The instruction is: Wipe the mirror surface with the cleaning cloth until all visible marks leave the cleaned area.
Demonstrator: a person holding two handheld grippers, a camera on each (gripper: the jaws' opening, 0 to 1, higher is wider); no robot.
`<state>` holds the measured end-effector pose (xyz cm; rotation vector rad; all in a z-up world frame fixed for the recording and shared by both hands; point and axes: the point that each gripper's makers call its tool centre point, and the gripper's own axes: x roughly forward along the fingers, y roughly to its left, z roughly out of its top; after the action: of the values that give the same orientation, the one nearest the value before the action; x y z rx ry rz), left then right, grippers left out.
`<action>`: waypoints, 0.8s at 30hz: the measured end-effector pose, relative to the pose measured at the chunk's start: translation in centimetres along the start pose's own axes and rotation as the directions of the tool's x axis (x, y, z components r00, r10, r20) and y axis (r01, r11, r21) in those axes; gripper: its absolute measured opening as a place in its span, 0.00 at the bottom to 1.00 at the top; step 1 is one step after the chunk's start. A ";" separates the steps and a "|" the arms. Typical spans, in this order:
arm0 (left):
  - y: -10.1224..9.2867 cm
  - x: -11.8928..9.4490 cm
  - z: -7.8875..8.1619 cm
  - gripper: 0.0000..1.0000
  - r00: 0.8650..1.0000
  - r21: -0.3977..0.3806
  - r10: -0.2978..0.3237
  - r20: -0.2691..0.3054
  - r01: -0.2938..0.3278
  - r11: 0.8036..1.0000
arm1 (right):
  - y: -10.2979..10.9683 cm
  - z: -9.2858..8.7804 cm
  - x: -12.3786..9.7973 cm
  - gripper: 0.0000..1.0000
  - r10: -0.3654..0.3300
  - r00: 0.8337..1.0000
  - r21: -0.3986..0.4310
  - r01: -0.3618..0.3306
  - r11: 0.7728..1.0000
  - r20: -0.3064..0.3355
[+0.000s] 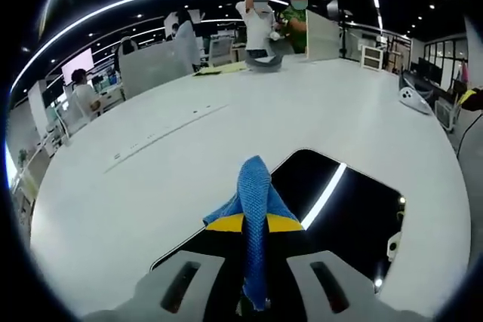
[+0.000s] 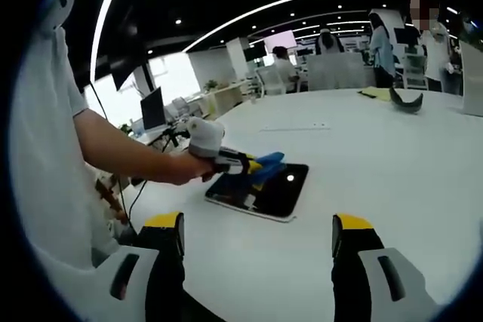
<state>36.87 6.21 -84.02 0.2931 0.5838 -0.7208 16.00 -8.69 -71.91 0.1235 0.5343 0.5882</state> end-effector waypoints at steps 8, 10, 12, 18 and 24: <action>-0.9 0.4 0.4 0.06 1.000 0.013 -0.015 -0.001 0.015 1.000 | -0.4 0.2 -0.3 0.79 -0.007 1.000 0.001 0.007 1.000 0.004; -1.1 0.5 0.5 0.06 1.000 0.013 -0.017 0.000 0.017 1.000 | -0.4 0.2 -0.4 0.79 -0.010 1.000 0.001 0.010 1.000 0.006; -1.3 0.7 0.6 0.06 1.000 0.013 -0.020 0.002 0.020 1.000 | -0.5 0.1 -0.5 0.79 -0.012 1.000 0.005 0.012 1.000 0.006; -1.9 1.0 0.9 0.06 0.999 0.024 -0.033 0.000 0.033 0.999 | -0.6 -0.1 -0.7 0.79 -0.014 1.000 0.007 0.014 1.000 0.006; -2.3 1.3 1.1 0.06 0.999 0.029 -0.041 -0.002 0.041 0.999 | -1.0 0.0 -1.0 0.79 -0.021 1.000 0.014 0.021 1.000 0.012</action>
<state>36.49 3.36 -84.01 0.3096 0.5819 -0.7691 15.81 -10.03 -71.69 0.1338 0.5274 0.5628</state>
